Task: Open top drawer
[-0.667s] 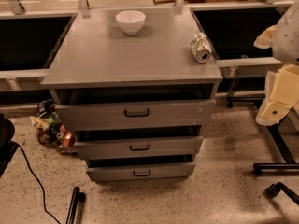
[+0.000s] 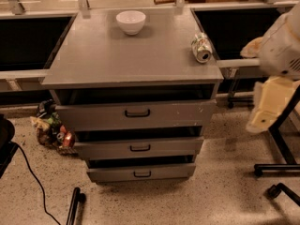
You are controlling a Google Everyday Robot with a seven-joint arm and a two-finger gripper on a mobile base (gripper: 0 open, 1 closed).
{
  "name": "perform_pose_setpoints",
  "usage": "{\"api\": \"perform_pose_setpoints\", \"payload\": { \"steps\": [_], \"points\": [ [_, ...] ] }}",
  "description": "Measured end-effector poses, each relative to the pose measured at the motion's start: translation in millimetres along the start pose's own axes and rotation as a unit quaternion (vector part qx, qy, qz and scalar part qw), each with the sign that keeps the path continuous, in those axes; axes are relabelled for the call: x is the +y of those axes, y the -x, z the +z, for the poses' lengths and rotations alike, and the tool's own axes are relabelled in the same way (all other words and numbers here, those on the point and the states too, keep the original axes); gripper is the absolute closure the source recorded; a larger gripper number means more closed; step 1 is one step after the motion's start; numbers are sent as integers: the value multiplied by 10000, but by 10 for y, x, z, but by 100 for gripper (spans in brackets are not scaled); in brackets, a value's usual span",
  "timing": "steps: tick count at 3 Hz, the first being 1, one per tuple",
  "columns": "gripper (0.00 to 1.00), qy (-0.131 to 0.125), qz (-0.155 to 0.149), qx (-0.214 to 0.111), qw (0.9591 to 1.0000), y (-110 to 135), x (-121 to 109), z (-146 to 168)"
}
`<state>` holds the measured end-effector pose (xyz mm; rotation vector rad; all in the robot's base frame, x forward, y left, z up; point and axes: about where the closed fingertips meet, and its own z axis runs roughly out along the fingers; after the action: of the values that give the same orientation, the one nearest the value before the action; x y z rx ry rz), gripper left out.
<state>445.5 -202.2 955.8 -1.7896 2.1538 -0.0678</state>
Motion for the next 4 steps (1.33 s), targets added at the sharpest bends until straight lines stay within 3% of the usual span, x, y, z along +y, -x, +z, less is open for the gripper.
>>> {"api": "perform_pose_setpoints", "payload": {
  "steps": [1,2,3,4],
  "points": [
    [0,300,-502,-397,9975,139,47,633],
    [0,532,-720,-787,9929,262,61,1157],
    [0,916,-675,-1154,9868,349,61,1722],
    [0,915,-678,-1153,9868,350,60,1724]
  ]
}}
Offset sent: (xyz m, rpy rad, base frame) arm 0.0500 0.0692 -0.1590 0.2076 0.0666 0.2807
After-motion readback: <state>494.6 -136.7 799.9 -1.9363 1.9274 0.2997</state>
